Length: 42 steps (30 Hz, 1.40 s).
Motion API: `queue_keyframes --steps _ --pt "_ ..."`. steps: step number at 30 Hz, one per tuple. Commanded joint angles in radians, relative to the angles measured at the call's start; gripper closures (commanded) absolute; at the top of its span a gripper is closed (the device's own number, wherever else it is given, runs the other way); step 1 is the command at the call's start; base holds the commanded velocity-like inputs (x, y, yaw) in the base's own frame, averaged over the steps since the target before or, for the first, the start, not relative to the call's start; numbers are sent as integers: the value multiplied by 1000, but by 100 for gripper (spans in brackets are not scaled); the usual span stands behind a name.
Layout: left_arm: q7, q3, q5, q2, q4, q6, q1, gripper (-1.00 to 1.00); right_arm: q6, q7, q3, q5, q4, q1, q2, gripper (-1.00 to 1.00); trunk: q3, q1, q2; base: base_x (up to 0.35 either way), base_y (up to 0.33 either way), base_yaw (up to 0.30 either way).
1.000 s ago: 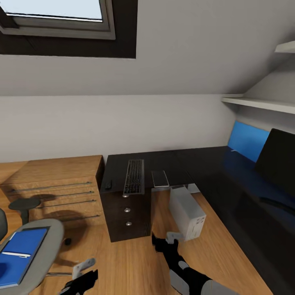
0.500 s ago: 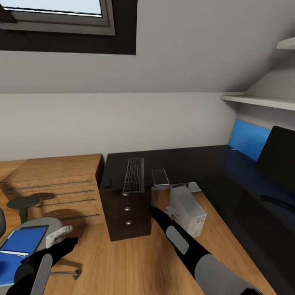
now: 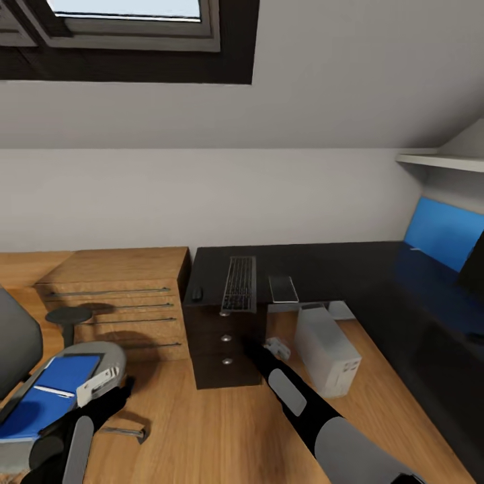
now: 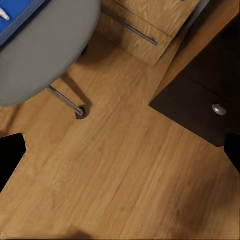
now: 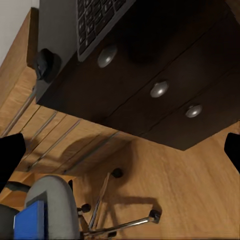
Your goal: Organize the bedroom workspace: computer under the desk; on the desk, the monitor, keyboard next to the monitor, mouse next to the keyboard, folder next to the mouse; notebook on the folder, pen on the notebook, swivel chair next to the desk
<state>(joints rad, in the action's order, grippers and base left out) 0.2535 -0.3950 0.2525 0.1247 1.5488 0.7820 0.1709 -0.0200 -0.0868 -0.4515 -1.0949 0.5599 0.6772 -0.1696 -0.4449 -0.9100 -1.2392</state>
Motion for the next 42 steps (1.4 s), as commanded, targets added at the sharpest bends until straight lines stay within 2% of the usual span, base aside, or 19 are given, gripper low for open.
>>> queue_keyframes --steps 1,3,6,8,9,13,15,16,17,18,20,21,23,24,27,31,42 --pt "7 1 -15 12 1 3 1 -100 -2 -6 -6 -8 2 1 -1 -100 -4 -4 -8 0 0 274" --pt "7 2 -44 28 0 2 1 -100 -3 -1 -7 -9 3 1 -4 -100 -11 -12 -22 0 0 274" --pt "6 3 -66 41 -12 2 1 -100 -1 33 -6 -10 2 0 -5 -100 -20 -23 -43 0 0 274" --pt "5 5 -71 44 -19 2 1 -100 2 65 -6 -10 3 0 -5 -100 -26 -31 -57 0 0 265" --pt "4 10 -74 46 -24 2 1 -100 4 109 -6 -10 8 -2 -5 -100 -29 -35 -64 0 0 114" --pt "3 14 -76 47 -25 2 1 -100 3 176 -4 -9 20 -4 -5 -100 -42 -50 -92 0 0 65" --pt "2 16 -76 49 -23 2 1 -100 4 255 -2 -8 25 -6 -2 -100 -48 -58 -106 0 0 16" --pt "2 17 -76 49 -23 2 1 -100 4 273 -1 -8 26 -6 0 -100 -51 -61 -113 0 0 10" --pt "1 20 -76 49 -21 2 1 -100 4 312 0 -8 27 -7 10 -100 -54 -65 -120 0 0 6" --pt "0 36 -76 50 -14 2 -2 -100 4 381 0 -9 28 -10 30 -100 -58 -69 -127 0 0 3" --pt "-2 61 -76 49 2 2 -18 -100 4 482 0 -9 29 -24 51 -100 -64 -77 -141 0 0 2" --pt "-4 79 -76 49 15 2 -36 -100 2 581 2 -16 29 -40 65 -100 -67 -81 -148 0 0 0" --pt "-4 82 -76 48 17 2 -38 -100 2 598 3 -45 31 -42 69 -100 -73 -88 -162 0 0 0" --pt "-4 83 -76 47 18 2 -40 -100 2 605 2 -81 36 -44 79 -100 -76 -92 -169 0 0 0" --pt "-4 83 -76 47 19 1 -40 -100 2 609 3 -105 39 -45 101 -100 -86 -104 -190 0 0 0" --pt "-3 84 -76 47 19 0 -40 -100 0 610 3 -109 40 -45 112 -100 -98 -119 -218 0 0 0" --pt "1 85 -76 47 18 -1 -40 -100 -3 609 2 -110 36 -45 112 -100 -133 -161 -295 0 0 0"
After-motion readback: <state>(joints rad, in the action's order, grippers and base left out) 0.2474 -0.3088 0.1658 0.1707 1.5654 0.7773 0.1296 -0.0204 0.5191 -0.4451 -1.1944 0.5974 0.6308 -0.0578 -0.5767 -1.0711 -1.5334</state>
